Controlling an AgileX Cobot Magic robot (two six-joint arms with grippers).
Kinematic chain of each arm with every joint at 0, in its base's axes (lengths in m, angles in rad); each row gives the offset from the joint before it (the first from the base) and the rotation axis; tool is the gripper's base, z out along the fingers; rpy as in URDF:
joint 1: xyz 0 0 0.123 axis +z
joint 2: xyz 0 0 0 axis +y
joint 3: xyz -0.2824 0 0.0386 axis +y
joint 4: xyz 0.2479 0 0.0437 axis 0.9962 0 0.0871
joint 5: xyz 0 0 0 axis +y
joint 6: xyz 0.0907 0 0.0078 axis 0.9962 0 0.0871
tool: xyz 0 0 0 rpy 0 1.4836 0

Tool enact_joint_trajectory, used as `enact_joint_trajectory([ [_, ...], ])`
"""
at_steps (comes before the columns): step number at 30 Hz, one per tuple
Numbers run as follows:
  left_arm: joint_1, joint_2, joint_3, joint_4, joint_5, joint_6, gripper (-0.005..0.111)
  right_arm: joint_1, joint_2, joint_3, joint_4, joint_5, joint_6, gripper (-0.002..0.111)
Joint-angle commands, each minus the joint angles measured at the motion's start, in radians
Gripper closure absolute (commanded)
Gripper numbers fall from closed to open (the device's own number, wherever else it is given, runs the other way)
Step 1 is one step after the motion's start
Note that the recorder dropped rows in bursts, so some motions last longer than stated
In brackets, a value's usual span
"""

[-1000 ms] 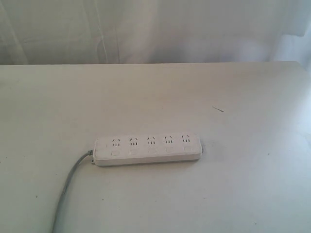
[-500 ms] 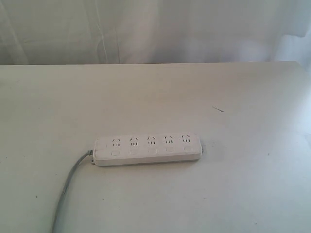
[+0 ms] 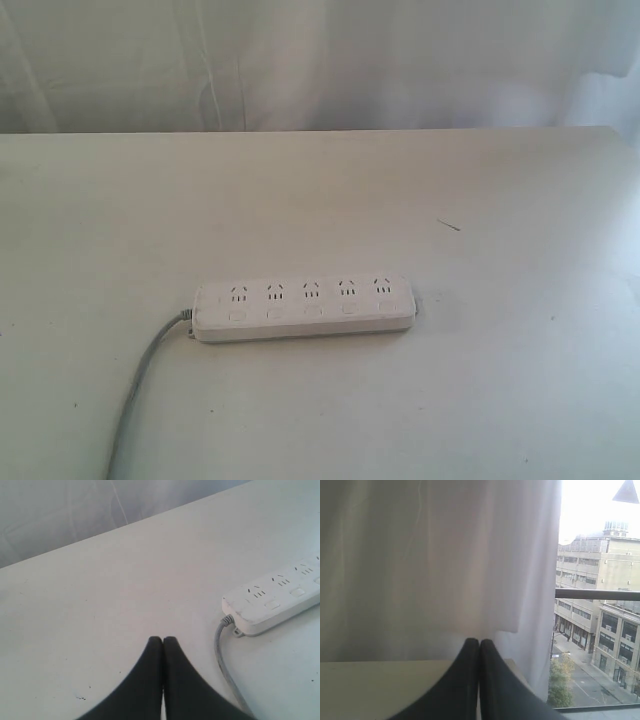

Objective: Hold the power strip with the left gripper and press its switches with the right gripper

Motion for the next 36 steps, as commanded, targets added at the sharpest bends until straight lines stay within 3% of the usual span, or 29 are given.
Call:
enact_joint_trajectory([
  [1, 0.005, 0.003, 0.007, -0.008, -0.01, -0.008, 0.107, -0.005, -0.005, 0.002, 0.006, 0.001, -0.012, 0.108],
  [10, 0.005, 0.003, 0.007, -0.008, -0.01, -0.008, 0.107, -0.005, -0.005, 0.002, 0.004, 0.032, -0.012, 0.108],
  [17, 0.005, 0.003, 0.007, -0.008, -0.01, -0.008, 0.107, -0.005, -0.005, 0.002, 0.007, 0.4, -0.016, 0.108],
  [25, 0.005, 0.003, 0.007, -0.008, -0.01, -0.008, 0.107, -0.005, -0.005, 0.072, 0.002, 0.378, -0.239, 0.108],
  [36, 0.005, 0.003, 0.009, -0.056, 0.004, -0.008, 0.107, -0.005, -0.005, 0.152, 0.067, 0.306, -0.237, 0.108],
])
